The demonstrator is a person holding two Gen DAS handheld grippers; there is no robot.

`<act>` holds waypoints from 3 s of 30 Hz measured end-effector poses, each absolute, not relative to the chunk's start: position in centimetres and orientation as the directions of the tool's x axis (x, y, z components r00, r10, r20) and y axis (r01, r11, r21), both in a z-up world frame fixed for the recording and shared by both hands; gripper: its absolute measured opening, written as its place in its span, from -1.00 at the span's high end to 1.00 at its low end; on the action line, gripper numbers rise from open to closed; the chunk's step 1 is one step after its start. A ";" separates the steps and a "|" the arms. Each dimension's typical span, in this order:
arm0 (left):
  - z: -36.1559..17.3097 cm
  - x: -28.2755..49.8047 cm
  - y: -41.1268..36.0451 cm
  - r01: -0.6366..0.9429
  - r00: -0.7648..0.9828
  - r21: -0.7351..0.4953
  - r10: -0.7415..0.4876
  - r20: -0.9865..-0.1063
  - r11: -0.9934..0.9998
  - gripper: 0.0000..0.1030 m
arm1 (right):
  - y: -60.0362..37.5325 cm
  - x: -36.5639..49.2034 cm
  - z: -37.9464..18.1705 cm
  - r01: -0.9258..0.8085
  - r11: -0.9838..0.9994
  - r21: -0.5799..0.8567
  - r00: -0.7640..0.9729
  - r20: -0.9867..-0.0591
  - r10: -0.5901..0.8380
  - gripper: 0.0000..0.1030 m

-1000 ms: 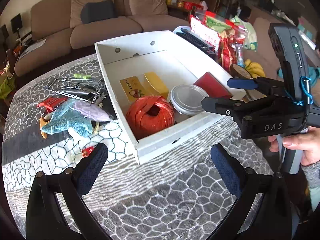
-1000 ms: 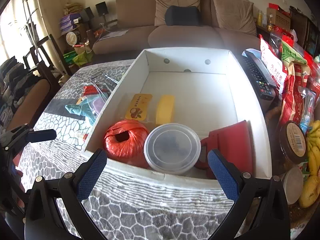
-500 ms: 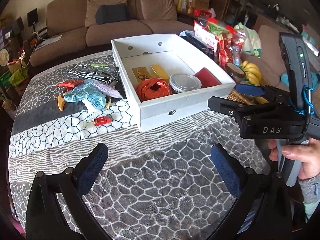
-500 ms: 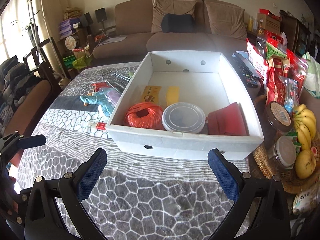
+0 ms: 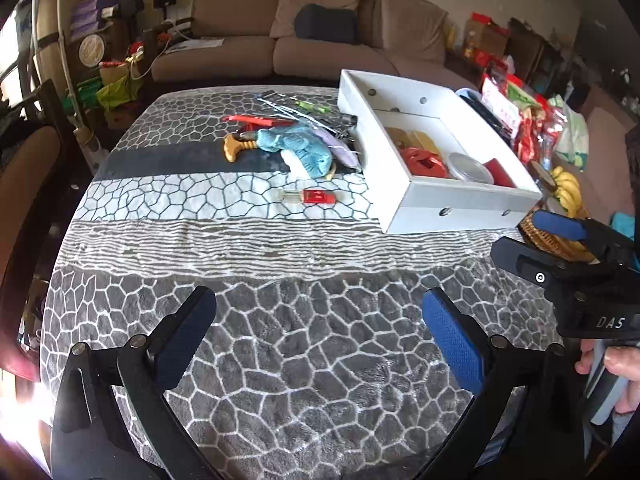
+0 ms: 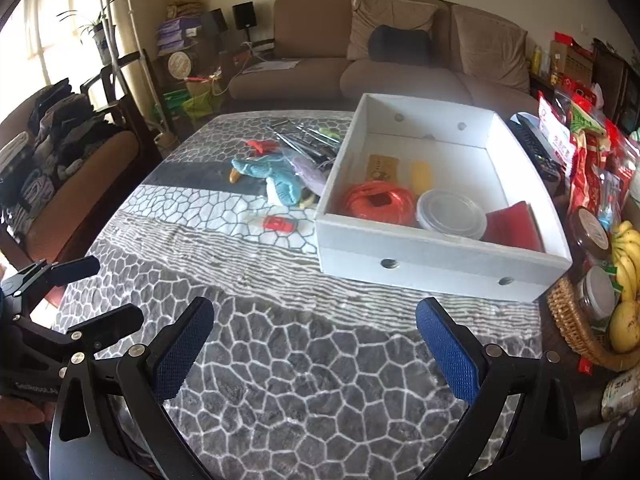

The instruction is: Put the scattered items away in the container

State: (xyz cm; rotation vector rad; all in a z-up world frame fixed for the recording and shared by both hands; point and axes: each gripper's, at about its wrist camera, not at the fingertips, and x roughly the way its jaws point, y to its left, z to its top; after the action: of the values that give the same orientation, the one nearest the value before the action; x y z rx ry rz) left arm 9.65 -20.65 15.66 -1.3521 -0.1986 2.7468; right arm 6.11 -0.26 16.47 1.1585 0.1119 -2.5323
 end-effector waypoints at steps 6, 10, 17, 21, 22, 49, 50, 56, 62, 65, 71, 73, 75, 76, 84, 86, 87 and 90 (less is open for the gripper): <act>13.8 8.0 -26.6 0.106 -0.598 -0.219 0.114 -0.793 -0.970 -1.00 | -5.0 4.5 15.5 0.427 -0.891 0.153 -0.530 -0.756 -0.384 -1.00; 12.8 5.7 -29.2 0.154 -0.604 -0.264 0.121 -0.788 -0.952 -1.00 | -7.1 2.6 14.5 0.441 -0.852 0.282 -0.483 -0.726 -0.490 -1.00; 11.8 0.4 -30.6 0.154 -0.641 -0.343 0.171 -0.748 -0.926 -1.00 | -9.9 -3.4 14.9 0.469 -0.832 0.297 -0.460 -0.722 -0.517 -1.00; 11.4 -2.6 -30.7 0.146 -0.654 -0.357 0.181 -0.735 -0.923 -1.00 | -11.7 -8.0 16.5 0.495 -0.841 0.216 -0.492 -0.728 -0.477 -1.00; 11.3 -3.2 -30.8 0.149 -0.654 -0.367 0.187 -0.733 -0.918 -1.00 | -12.2 -9.3 16.8 0.498 -0.847 0.186 -0.505 -0.731 -0.458 -1.00; 11.6 -8.4 -29.3 0.065 -0.607 -0.325 0.221 -0.763 -0.943 -1.00 | -17.1 -28.1 6.7 0.400 -0.916 0.020 -0.392 -0.900 -0.190 0.45; 11.6 -8.4 -29.4 0.067 -0.606 -0.327 0.222 -0.764 -0.943 -1.00 | -17.2 -28.1 6.7 0.402 -0.915 0.021 -0.389 -0.901 -0.191 0.59; 11.6 -8.3 -30.8 0.083 -0.610 -0.404 0.274 -0.743 -0.911 -1.00 | -16.8 -27.7 7.9 0.395 -0.917 0.054 -0.415 -0.880 -0.231 0.77; 12.3 -7.9 -31.6 0.083 -0.630 -0.430 0.287 -0.722 -0.899 -1.00 | -14.6 -25.4 12.2 0.396 -0.891 0.223 -0.453 -0.796 -0.401 0.78; 12.8 -7.7 -31.3 0.055 -0.648 -0.448 0.309 -0.696 -0.892 -1.00 | -13.2 -23.1 14.8 0.426 -0.841 0.332 -0.461 -0.721 -0.518 0.88; 11.7 -7.7 -30.5 0.074 -0.618 -0.427 0.294 -0.729 -0.901 -1.00 | -11.8 -19.5 18.1 0.455 -0.806 0.380 -0.437 -0.693 -0.573 0.87; 11.0 -7.6 -31.0 0.111 -0.594 -0.443 0.298 -0.747 -0.890 -1.00 | -12.3 -19.3 18.1 0.465 -0.831 0.304 -0.446 -0.731 -0.517 0.78; 10.8 -7.4 -31.6 0.125 -0.596 -0.457 0.301 -0.744 -0.881 -1.00 | -13.5 -19.7 17.3 0.491 -0.842 0.224 -0.423 -0.783 -0.455 0.42; 10.9 -7.4 -31.8 0.127 -0.600 -0.457 0.298 -0.742 -0.881 -1.00 | -14.2 -20.0 16.7 0.495 -0.851 0.176 -0.428 -0.803 -0.415 0.27; 10.6 -8.0 -33.2 0.135 -0.606 -0.491 0.321 -0.728 -0.861 -1.00 | -20.3 -25.1 9.0 0.669 -0.738 -0.094 -0.341 -0.920 -0.191 -0.42; 10.5 -8.1 -33.1 0.130 -0.605 -0.493 0.326 -0.727 -0.860 -1.00 | -20.9 -26.3 6.8 0.706 -0.697 -0.127 -0.300 -0.945 -0.132 -0.53; 10.4 -8.3 -33.0 0.126 -0.601 -0.493 0.329 -0.728 -0.861 -1.00 | -21.0 -26.8 6.0 0.715 -0.686 -0.132 -0.280 -0.954 -0.109 -0.54; 10.0 -8.5 -32.5 0.114 -0.584 -0.484 0.336 -0.739 -0.867 -1.00 | -20.8 -27.6 3.7 0.735 -0.669 -0.105 -0.208 -0.975 -0.075 -0.53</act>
State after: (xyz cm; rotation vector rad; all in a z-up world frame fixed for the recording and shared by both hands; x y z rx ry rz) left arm -8.54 -32.46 9.99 -1.3616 -0.7519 2.5788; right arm -27.57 -20.79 3.72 1.5079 0.7860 -1.9282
